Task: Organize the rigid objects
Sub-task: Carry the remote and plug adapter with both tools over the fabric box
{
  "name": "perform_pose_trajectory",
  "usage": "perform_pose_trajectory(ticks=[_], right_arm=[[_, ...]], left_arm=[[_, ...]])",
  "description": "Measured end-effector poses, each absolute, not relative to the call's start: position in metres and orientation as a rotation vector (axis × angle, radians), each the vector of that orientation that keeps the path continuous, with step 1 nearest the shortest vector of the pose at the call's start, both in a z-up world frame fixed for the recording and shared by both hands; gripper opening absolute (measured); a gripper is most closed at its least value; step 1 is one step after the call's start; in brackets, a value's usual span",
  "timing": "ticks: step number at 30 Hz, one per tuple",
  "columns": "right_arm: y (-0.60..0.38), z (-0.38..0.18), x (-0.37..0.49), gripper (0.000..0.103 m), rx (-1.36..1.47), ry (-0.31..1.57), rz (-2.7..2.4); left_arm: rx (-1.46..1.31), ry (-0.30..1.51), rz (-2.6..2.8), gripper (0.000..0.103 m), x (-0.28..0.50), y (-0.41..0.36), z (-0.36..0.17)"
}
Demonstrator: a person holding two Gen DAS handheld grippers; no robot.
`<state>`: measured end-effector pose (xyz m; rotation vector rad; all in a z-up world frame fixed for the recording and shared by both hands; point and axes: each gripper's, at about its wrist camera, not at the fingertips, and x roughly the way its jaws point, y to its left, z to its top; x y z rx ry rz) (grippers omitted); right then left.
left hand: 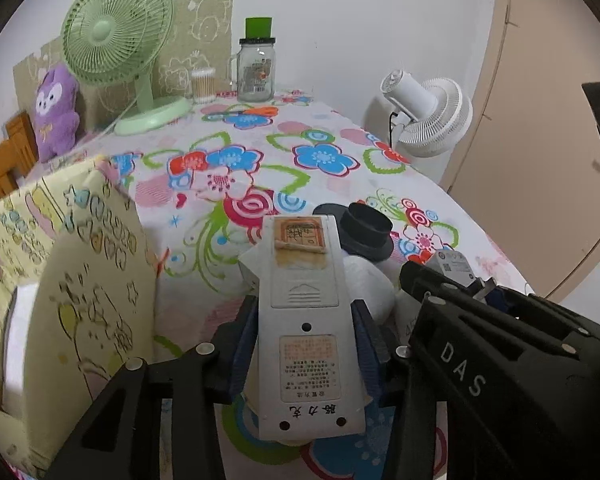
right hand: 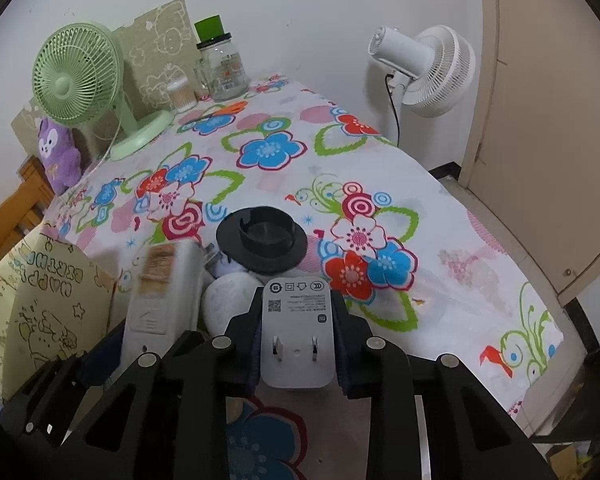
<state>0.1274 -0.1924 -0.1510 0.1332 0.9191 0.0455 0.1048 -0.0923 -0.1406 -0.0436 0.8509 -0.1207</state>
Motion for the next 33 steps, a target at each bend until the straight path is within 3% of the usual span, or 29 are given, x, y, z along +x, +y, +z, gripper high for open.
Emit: perform_pose_trajectory(ticks=[33], right_arm=[[-0.178,-0.092,0.126,0.031,0.078,0.831,0.084]], left_arm=[[-0.047,0.815,-0.111,0.046,0.103,-0.084,-0.089]])
